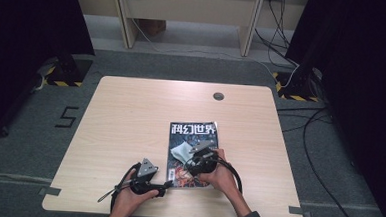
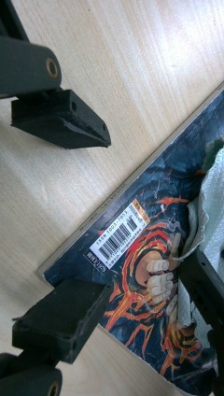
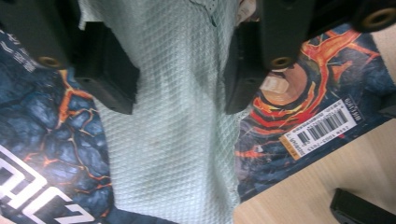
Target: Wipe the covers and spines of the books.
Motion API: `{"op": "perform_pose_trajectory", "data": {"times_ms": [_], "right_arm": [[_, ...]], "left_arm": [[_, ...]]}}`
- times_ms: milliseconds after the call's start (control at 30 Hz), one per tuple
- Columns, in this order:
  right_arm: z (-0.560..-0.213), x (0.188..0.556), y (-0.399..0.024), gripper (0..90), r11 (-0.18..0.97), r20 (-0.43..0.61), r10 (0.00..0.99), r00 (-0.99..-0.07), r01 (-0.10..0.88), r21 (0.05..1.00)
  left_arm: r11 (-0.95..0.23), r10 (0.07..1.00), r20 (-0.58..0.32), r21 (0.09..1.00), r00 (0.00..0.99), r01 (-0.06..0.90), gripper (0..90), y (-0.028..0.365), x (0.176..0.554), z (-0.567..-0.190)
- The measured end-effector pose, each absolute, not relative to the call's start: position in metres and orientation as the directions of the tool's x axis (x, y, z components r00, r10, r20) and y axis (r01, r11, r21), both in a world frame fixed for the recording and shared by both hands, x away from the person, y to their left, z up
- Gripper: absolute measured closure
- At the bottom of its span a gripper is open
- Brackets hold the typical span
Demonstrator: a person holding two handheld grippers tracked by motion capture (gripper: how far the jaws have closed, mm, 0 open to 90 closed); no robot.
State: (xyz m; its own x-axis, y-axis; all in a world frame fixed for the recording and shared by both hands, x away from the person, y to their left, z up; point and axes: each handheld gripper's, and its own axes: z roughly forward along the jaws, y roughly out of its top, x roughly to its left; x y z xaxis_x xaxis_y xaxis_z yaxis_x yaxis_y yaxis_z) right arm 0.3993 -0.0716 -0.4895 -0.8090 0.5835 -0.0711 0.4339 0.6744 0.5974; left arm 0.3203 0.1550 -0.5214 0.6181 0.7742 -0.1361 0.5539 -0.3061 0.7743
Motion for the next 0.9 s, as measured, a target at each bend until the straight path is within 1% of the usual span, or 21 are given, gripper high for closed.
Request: {"op": "perform_pose_trajectory", "data": {"times_ms": [100,133,367,467,667,900], "right_arm": [[-0.489,0.402,-0.076,57.5,0.667,-0.074,0.592,-0.803,0.436,0.604],[-0.489,0.403,-0.078,62.4,0.661,-0.075,0.597,-0.798,0.437,0.610],[-0.490,0.403,-0.082,77.2,0.662,-0.109,0.605,-0.789,0.421,0.620],[-0.488,0.404,-0.086,79.6,0.644,-0.087,0.616,-0.783,0.437,0.627],[-0.474,0.409,-0.107,80.0,0.573,-0.050,0.658,-0.751,0.457,0.680],[-0.446,0.411,-0.134,80.1,0.512,-0.065,0.701,-0.710,0.438,0.739]], "left_arm": [[-0.306,0.774,-0.136,0.774,0.618,0.554,23.5,0.155,0.320,-0.521],[-0.309,0.773,-0.133,0.775,0.620,0.552,23.6,0.155,0.320,-0.521],[-0.302,0.775,-0.139,0.775,0.617,0.554,23.6,0.155,0.320,-0.521],[-0.303,0.774,-0.139,0.775,0.618,0.554,23.6,0.155,0.320,-0.521],[-0.308,0.772,-0.136,0.775,0.621,0.553,23.7,0.155,0.321,-0.521],[-0.308,0.772,-0.136,0.774,0.621,0.553,23.6,0.155,0.321,-0.521]]}}
